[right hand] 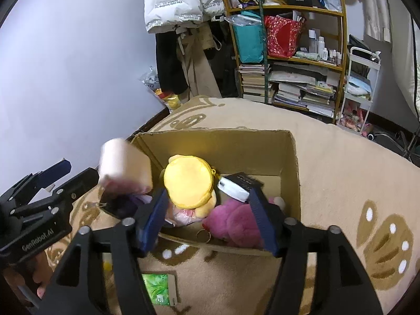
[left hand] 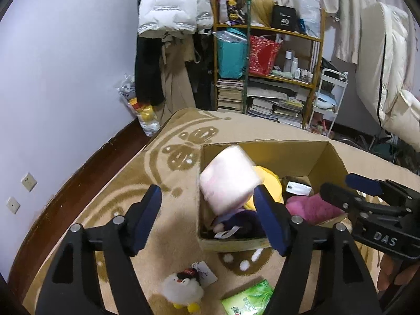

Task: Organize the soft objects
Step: 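Open both tools to drop pink block and Face pack into the box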

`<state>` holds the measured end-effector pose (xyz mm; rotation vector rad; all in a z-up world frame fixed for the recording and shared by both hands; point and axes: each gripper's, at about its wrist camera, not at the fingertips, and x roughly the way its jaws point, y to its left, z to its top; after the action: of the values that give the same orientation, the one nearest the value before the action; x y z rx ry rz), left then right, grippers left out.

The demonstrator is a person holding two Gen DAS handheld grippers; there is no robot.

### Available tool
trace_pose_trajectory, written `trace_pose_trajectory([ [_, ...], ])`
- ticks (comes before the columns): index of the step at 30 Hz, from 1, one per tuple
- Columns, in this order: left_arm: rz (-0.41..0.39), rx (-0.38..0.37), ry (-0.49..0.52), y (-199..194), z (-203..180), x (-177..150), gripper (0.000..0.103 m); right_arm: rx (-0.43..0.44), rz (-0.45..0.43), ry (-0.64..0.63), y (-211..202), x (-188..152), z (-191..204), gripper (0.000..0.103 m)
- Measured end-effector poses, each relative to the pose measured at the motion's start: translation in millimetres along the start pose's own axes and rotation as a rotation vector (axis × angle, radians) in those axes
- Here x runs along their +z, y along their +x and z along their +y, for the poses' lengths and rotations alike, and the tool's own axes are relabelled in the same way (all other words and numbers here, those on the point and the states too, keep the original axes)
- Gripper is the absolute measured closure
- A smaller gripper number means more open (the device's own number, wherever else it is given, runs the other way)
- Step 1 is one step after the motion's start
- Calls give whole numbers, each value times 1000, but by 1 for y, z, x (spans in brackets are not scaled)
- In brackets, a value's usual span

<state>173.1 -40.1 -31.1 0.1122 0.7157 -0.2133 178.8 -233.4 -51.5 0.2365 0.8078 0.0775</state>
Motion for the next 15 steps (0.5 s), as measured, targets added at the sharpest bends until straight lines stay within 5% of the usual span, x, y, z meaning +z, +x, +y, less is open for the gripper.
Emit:
trace_pose_trajectory([
  [9, 35, 45, 14, -22, 17, -9, 12, 10, 3, -15, -26, -14, 12, 3],
  [15, 79, 47, -5, -37, 27, -23, 10, 2, 6, -26, -42, -24, 19, 0],
])
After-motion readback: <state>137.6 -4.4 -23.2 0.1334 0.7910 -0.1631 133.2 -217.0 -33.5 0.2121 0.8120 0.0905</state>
